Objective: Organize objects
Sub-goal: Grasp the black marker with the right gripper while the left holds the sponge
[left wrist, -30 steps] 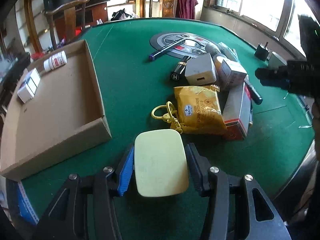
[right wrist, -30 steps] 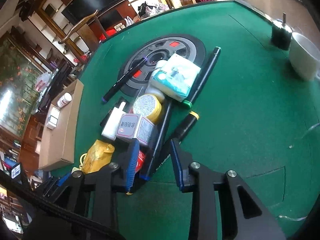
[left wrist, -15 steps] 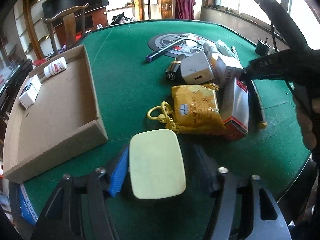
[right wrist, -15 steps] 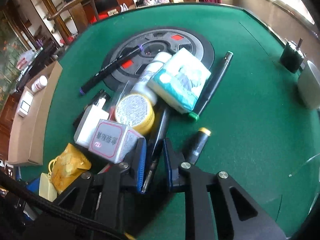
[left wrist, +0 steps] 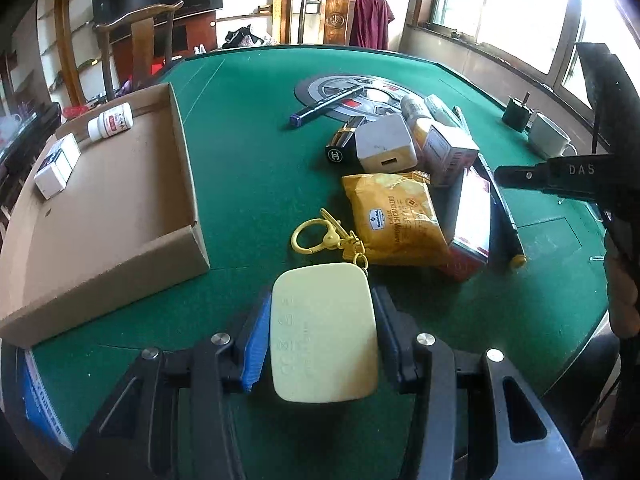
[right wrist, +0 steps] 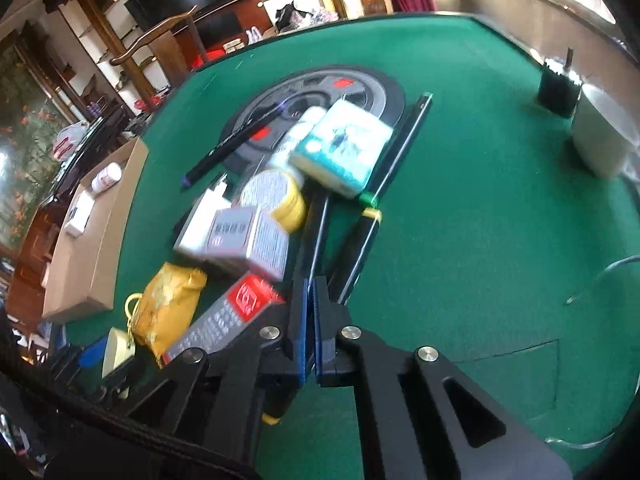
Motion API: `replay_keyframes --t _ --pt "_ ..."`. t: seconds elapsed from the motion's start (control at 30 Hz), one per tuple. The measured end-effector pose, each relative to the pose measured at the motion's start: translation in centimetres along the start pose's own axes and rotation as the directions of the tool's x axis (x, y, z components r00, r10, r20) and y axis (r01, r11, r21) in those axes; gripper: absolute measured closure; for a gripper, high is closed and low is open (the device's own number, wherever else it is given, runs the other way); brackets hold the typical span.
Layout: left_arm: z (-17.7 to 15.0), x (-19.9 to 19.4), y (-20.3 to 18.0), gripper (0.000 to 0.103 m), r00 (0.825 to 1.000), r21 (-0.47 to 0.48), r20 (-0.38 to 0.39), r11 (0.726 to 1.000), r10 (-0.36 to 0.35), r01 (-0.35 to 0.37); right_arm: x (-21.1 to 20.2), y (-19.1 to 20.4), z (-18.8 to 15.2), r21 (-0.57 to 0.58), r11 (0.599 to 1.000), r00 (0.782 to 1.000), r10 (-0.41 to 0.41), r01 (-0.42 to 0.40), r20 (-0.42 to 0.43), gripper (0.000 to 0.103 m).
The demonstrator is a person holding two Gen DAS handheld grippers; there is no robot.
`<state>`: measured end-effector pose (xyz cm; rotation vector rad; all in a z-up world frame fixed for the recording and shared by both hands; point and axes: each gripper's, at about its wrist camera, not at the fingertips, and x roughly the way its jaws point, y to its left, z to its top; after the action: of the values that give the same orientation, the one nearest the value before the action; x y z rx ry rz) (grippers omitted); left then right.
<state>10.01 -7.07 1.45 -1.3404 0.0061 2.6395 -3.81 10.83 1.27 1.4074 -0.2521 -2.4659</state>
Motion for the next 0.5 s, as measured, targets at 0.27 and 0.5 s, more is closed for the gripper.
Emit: replay_keyframes --t 0.27,0.5 --pt "-0.2 0.4 -0.5 0.06 0.999 0.032 -0.002 0.999 0.039 -0.039 3.4 -0.2 3.5 0.016 0.999 0.996 -0.051 0.052 -0.076 0.093" --pt "-0.2 0.6 -0.8 0.06 0.998 0.046 -0.001 0.997 0.057 -0.057 5.7 1.1 4.5 -0.039 0.99 0.987 -0.14 0.137 -0.083 0.088"
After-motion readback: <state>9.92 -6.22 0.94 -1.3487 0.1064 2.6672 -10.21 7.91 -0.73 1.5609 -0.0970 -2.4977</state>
